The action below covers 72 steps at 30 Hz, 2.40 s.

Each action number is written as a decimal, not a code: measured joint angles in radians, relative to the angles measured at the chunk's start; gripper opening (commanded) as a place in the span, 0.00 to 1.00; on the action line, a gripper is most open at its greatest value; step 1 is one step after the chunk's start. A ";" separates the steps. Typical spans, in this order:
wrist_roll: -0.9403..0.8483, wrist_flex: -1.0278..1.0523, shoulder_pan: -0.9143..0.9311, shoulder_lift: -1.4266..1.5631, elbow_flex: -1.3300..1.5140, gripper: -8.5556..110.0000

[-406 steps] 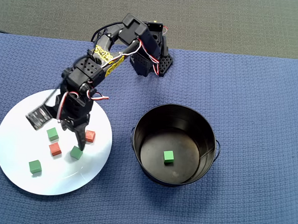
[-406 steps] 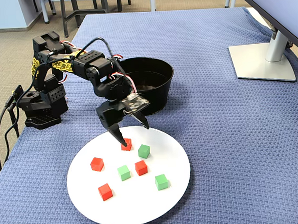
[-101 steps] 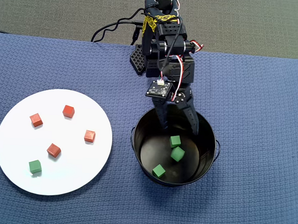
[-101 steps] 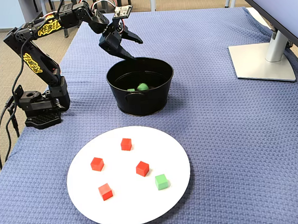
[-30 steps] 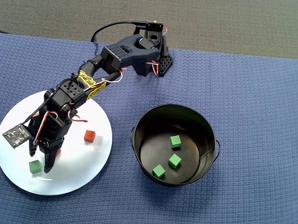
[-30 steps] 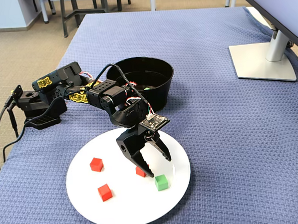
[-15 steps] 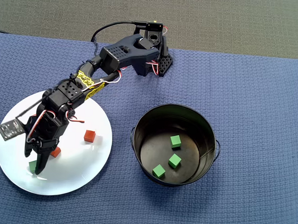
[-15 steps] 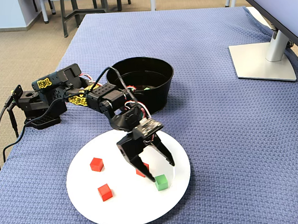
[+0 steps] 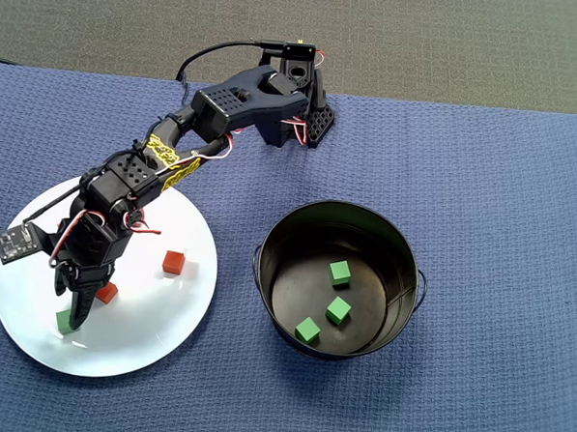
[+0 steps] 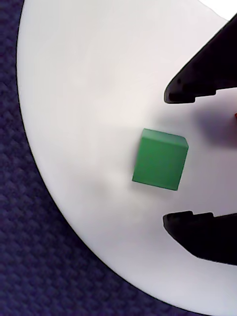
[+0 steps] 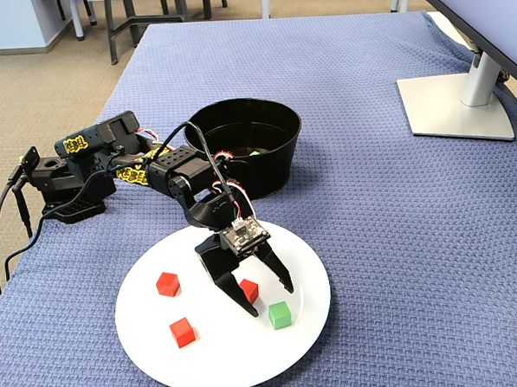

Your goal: Pick up the green cubes from the white plate and place them in the black recipient

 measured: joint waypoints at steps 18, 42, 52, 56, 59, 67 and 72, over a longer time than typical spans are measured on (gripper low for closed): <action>-0.069 -0.052 0.000 -0.072 0.000 0.25; -0.121 -0.112 -0.031 -0.074 0.018 0.24; -0.130 -0.137 -0.034 -0.097 0.018 0.23; -0.130 -0.137 -0.034 -0.097 0.018 0.21; -0.130 -0.137 -0.034 -0.097 0.025 0.19; -0.130 -0.137 -0.034 -0.097 0.025 0.16; -0.130 -0.146 -0.034 -0.097 0.025 0.13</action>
